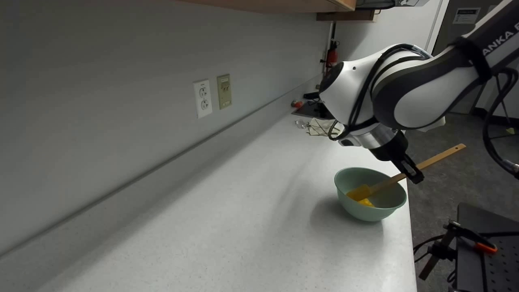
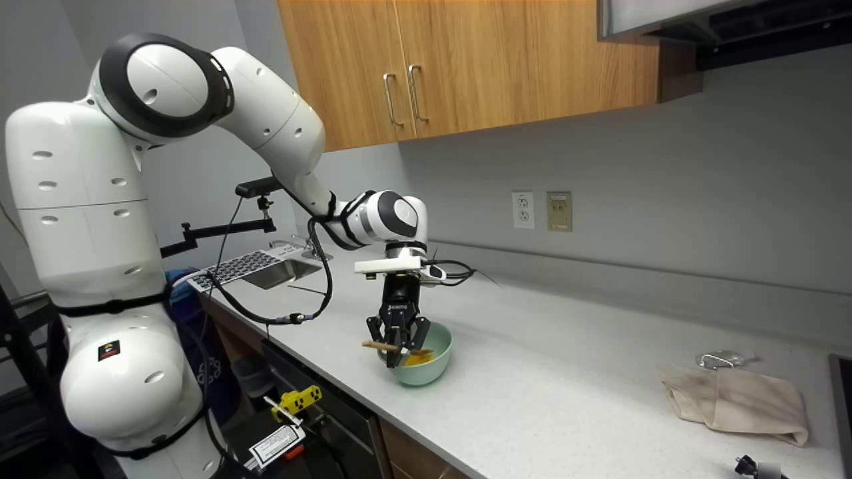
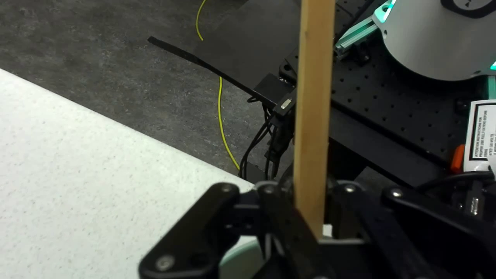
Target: Mix in the bowl with the spatula
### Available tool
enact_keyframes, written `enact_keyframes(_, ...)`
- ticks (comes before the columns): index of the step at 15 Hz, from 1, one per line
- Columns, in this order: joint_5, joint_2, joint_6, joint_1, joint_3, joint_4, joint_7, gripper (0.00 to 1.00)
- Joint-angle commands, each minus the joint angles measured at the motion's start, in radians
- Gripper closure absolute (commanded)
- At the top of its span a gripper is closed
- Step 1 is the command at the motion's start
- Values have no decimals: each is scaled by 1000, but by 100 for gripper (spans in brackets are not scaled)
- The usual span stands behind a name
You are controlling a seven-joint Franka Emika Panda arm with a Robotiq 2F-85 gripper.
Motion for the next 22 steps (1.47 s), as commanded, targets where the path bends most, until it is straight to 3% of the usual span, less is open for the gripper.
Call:
enact_keyframes(1,4,-30,-56,17,8,13,-2,98)
enact_keyframes(9,-14,-56,-173,29,12,8,16,98)
enact_keyframes(16,-89,-6,-127,18,-6,-1,59,98)
enact_keyframes(22,-81,30,-129,18,-5,0,66,98)
